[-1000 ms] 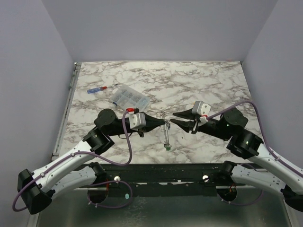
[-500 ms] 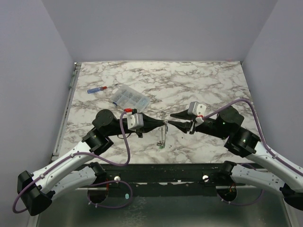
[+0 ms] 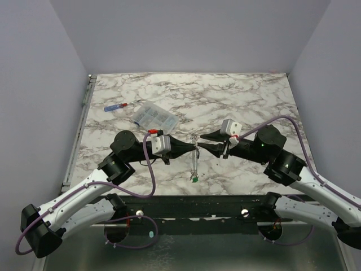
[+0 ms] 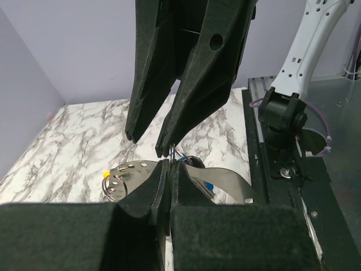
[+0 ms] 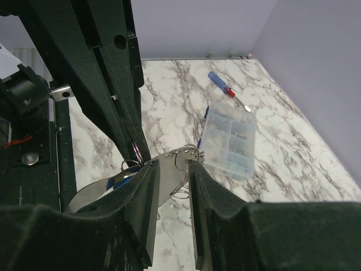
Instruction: Put the keys on the keyring
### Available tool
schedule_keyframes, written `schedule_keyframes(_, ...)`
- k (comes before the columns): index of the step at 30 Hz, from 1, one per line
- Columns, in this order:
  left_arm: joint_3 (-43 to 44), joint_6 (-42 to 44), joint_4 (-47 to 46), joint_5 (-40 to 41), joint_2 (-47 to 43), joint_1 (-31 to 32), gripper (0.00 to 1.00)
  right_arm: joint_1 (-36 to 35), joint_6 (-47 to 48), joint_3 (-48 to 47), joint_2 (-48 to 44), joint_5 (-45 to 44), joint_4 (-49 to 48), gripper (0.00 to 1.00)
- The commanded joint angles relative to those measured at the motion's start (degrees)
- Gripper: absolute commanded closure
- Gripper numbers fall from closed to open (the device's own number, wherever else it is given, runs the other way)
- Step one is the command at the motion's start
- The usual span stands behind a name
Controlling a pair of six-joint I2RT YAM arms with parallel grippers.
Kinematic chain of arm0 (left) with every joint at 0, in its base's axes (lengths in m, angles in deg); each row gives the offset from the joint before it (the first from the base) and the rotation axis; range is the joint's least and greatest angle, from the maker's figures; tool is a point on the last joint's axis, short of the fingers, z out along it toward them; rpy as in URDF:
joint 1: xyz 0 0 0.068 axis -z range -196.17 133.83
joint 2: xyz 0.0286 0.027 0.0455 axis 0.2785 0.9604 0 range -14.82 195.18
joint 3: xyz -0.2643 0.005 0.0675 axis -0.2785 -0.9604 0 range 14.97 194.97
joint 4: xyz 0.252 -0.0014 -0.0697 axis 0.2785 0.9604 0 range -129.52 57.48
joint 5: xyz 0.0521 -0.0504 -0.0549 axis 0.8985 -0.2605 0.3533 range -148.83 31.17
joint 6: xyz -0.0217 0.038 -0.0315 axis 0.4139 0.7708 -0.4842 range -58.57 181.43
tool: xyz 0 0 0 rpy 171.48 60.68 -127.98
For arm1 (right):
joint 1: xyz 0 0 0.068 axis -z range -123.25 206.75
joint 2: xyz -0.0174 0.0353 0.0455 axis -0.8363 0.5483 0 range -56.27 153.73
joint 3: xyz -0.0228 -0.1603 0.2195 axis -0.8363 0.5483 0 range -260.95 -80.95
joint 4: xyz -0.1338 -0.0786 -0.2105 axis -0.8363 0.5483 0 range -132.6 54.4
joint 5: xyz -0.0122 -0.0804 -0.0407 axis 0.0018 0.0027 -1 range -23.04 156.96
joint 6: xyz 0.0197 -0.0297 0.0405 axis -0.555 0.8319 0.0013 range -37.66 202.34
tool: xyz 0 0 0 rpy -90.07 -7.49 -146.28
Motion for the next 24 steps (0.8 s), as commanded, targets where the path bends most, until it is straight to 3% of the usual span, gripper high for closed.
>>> schedule_keyframes(1,-0.2,-0.7,-3.2,-1.5,-0.6,-0.4,1.0,-0.4,-1.3,-1.3,0.5,0.8,-0.5,0.65)
schedule_keyframes(8,-0.2,-0.6,-3.1,-1.6,-0.5,-0.6,1.0,-0.4,-1.2,-1.0,-1.3,-2.8,-1.9,0.64)
schedule_keyframes(13,-0.3,-0.6,-3.2,-2.5,-0.9,-0.7,1.0,-0.4,2.3,-3.4,-2.7,-4.8,6.1,0.59)
schedule_keyframes(20,0.5,-1.5,-2.8,-9.8,0.1,-0.8,1.0,-0.4,4.5,-6.7,-0.3,8.9,16.5,0.57)
schedule_keyframes(24,0.6,-2.0,-2.8,-11.6,0.0,-0.8,1.0,-0.4,4.5,-7.9,1.2,11.6,17.8,0.6)
